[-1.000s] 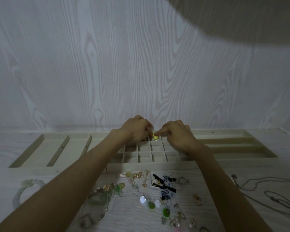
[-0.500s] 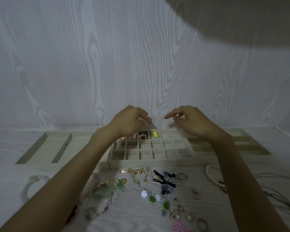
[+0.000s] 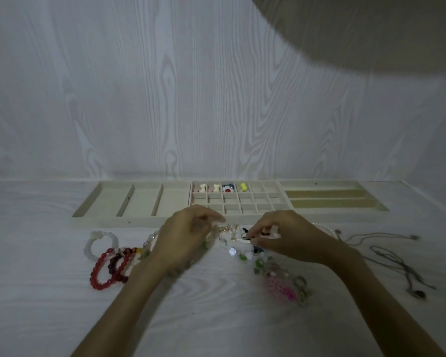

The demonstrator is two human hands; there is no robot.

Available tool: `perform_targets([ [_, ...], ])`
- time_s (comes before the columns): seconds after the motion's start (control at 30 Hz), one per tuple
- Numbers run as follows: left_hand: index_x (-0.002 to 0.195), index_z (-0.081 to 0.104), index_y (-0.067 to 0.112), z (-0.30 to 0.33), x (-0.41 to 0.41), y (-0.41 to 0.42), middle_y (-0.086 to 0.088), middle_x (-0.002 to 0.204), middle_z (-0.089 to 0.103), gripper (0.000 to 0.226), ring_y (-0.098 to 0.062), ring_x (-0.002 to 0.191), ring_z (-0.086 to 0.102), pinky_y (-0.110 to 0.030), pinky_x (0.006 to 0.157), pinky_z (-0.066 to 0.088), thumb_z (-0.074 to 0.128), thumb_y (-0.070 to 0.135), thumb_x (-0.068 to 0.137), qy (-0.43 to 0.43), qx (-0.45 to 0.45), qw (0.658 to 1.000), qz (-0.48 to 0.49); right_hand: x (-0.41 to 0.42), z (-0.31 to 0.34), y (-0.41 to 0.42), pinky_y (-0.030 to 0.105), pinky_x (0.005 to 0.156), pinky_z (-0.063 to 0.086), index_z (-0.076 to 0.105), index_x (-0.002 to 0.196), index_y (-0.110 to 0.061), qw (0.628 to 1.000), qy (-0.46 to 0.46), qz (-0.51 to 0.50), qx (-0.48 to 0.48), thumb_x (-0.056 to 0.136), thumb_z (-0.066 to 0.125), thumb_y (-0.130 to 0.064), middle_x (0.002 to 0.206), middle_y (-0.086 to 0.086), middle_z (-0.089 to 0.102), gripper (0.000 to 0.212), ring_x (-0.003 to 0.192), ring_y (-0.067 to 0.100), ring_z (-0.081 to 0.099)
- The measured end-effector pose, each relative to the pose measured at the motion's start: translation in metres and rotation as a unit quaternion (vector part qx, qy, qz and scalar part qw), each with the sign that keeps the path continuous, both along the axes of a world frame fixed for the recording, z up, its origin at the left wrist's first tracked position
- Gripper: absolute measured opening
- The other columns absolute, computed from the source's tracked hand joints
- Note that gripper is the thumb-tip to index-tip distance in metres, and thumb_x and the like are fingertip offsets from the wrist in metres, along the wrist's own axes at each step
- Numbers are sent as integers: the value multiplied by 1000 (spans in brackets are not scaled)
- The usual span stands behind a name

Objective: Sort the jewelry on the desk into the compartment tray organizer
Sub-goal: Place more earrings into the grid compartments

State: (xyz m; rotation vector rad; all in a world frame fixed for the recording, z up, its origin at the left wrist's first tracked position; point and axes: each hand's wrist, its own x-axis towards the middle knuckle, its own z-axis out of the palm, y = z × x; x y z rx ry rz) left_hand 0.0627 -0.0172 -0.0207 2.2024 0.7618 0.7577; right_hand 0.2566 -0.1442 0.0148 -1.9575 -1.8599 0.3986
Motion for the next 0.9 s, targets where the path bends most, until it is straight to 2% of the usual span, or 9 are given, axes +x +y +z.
perform_targets([
  [0.1, 95, 68, 42, -5, -3, -6, 27, 100, 63, 36, 5, 95, 57, -24, 79, 51, 57, 9, 88, -21, 12, 1000, -2, -9, -8, -1, 12, 66, 39, 72, 100, -29, 999, -35, -3, -17, 83, 67, -35, 94, -13, 64, 19, 82, 0, 54],
  [0.2, 101, 71, 32, -11, -10, -4, 22, 102, 66, 24, 4, 95, 58, -21, 81, 49, 58, 15, 90, -30, 6, 999, -16, -16, -14, 1, 15, 61, 34, 71, 101, -29, 997, -71, -18, -13, 84, 66, -36, 94, -11, 63, 19, 81, 2, 50],
  [0.4, 99, 72, 31, -10, -13, -10, 15, 99, 69, 24, -1, 92, 60, -25, 82, 51, 61, 13, 90, -36, -52, 996, -60, -23, -19, 6, 20, 63, 37, 73, 84, -26, 995, -85, -42, -13, 84, 67, -34, 82, -9, 60, 10, 76, 6, 51],
  [0.47, 99, 72, 30, -7, -13, -13, 11, 100, 70, 25, -3, 94, 62, -26, 83, 51, 61, 10, 89, -42, -79, 993, -79, -25, -17, 7, 13, 58, 36, 71, 82, -23, 998, -7, -63, 2, 85, 67, -30, 75, -12, 57, 9, 68, 2, 49],
  [0.53, 103, 71, 26, -5, -13, -16, 6, 100, 71, 23, -5, 95, 63, -23, 83, 51, 61, 11, 89, -49, -102, 989, -95, -29, -11, 9, 8, 56, 39, 70, 84, -20, 988, 120, -96, 13, 88, 64, -25, 74, -12, 60, 9, 66, 1, 52],
  [0.63, 112, 69, 22, -4, -11, -18, 9, 108, 69, 24, -3, 101, 62, -15, 85, 48, 59, 15, 92, -70, -125, 985, -99, -34, -4, 13, 12, 70, 45, 71, 97, -19, 958, 258, -116, -44, 92, 57, -27, 87, -9, 66, 17, 82, 4, 60],
  [0.67, 114, 68, 22, -3, -10, -17, 9, 111, 69, 24, -2, 103, 62, -16, 87, 48, 59, 16, 92, -82, -135, 982, -101, -35, -4, 14, 14, 70, 43, 70, 98, -19, 952, 274, -118, -65, 94, 55, -28, 82, -8, 63, 18, 78, 5, 58],
  [0.77, 110, 68, 23, 0, -11, -17, 10, 106, 70, 23, -3, 100, 64, -21, 84, 53, 63, 14, 89, -124, -154, 975, -100, -41, -3, 19, 20, 59, 32, 65, 78, -18, 931, 336, -115, -82, 95, 51, -25, 64, -3, 49, 23, 60, 10, 40],
  [0.9, 97, 73, 21, 2, -14, -15, 11, 89, 73, 20, -2, 86, 66, -14, 76, 50, 71, 23, 77, -176, -129, 973, -78, -50, -4, 26, 16, 49, 31, 66, 59, -23, 897, 423, -105, -72, 95, 53, -26, 54, -7, 49, 38, 48, 4, 39],
])
